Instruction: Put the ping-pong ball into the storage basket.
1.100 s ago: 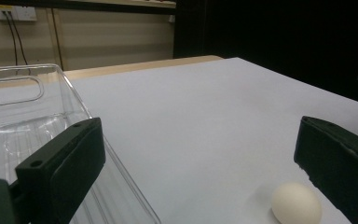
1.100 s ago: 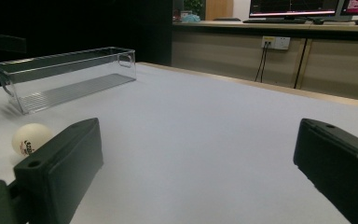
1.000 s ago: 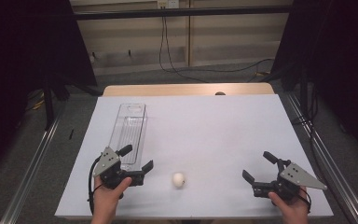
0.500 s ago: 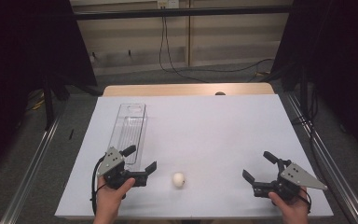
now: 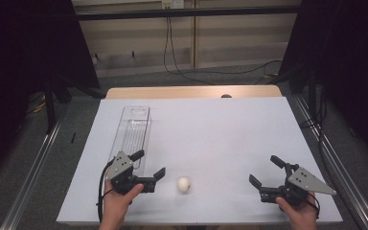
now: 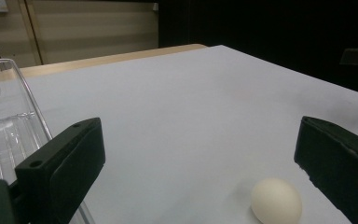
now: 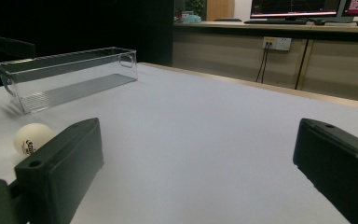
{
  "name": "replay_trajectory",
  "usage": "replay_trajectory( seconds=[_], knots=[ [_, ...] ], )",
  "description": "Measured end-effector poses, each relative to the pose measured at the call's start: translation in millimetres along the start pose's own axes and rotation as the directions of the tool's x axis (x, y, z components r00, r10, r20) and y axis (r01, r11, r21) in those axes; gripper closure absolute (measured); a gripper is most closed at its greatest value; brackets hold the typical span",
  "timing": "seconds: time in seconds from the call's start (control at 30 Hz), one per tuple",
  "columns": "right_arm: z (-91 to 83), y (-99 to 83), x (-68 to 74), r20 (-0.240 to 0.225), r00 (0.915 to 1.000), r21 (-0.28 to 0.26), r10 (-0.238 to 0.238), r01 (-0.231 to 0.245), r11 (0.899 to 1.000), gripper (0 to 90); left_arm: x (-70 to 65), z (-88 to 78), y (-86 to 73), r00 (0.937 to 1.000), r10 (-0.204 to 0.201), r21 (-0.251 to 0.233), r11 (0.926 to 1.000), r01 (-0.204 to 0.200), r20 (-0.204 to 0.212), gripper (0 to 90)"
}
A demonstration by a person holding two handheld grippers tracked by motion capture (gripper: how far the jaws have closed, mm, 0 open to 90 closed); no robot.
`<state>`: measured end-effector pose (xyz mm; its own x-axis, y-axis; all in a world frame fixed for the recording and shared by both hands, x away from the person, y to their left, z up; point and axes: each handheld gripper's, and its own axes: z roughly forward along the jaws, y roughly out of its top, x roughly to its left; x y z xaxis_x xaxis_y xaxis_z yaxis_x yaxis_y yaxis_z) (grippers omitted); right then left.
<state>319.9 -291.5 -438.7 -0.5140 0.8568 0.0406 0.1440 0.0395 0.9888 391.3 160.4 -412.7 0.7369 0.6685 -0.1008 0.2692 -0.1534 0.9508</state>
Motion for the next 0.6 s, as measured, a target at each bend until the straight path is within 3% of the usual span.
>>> replay_trajectory(
  seconds=[0.1, 0.6],
  knots=[
    [-0.1, -0.1, -0.1, -0.005, 1.0000, 0.003, -0.004, 0.004, 1.000, 1.1, -0.9, 1.6, -0.1, 1.0000, -0.008, -0.011, 0.9999, 0.008, 0.002, 1.9],
    [-0.2, 0.4, 0.3, -0.005, 1.0000, 0.000, -0.007, 0.007, 1.000, 1.1, -7.0, 10.6, -2.3, 0.9999, 0.002, 0.026, 0.9997, -0.002, 0.015, 1.9]
  ],
)
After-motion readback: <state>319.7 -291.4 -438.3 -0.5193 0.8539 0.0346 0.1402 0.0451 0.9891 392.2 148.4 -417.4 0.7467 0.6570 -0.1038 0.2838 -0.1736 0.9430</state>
